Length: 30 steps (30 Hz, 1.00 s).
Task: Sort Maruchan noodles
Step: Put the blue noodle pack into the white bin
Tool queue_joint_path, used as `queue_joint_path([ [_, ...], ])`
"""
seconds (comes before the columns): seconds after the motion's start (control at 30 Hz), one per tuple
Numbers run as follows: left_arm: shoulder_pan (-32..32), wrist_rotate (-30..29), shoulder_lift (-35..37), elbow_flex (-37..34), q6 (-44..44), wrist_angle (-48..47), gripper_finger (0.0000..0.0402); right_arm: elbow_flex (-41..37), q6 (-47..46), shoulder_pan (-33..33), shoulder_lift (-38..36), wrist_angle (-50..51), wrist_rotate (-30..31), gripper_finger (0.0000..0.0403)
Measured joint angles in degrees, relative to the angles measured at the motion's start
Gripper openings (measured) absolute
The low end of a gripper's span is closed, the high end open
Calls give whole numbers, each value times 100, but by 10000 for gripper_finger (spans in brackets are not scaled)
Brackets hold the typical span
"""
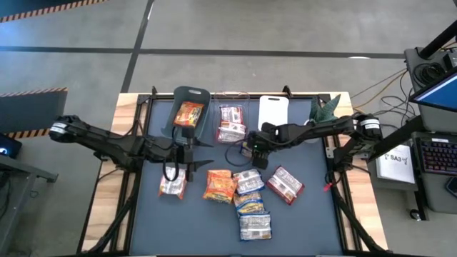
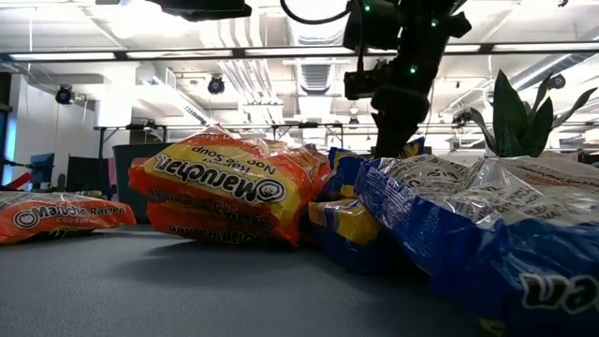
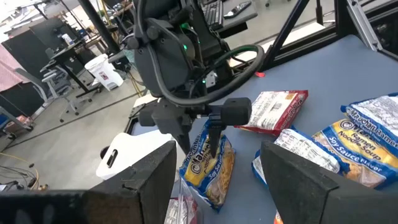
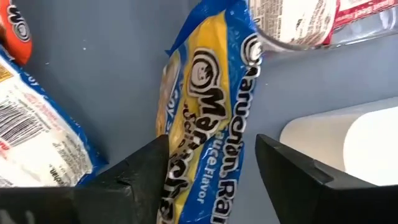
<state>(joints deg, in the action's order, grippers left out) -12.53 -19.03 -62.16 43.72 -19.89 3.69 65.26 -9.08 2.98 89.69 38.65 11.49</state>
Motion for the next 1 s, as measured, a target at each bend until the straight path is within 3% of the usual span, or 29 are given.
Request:
queue_joint_path([
  [0.43, 0, 0, -42, 0, 27, 15, 215, 9, -97, 7, 0, -41, -166, 68],
  [1.0, 0, -12, 24, 0, 30, 26, 215, 491, -208, 5, -182, 46, -599, 10],
])
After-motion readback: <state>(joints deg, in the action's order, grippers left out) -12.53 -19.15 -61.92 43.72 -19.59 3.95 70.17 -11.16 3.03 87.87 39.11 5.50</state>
